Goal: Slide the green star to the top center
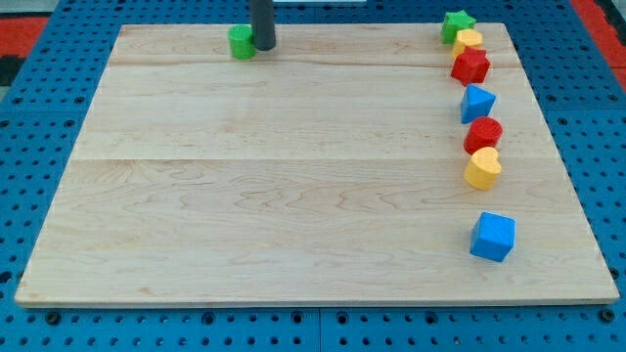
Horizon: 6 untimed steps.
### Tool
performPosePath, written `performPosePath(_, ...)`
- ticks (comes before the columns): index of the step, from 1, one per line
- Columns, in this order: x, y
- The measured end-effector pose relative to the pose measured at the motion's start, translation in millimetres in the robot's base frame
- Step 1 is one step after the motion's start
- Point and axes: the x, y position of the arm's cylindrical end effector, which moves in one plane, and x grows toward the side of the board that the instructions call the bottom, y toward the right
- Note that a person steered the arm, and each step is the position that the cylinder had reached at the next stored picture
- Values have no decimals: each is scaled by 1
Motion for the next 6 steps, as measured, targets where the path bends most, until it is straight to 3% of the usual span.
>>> performPosePath(2, -10, -73)
performPosePath(3, -7, -80)
performPosePath(4, 33, 7)
performPosePath(6, 81, 123)
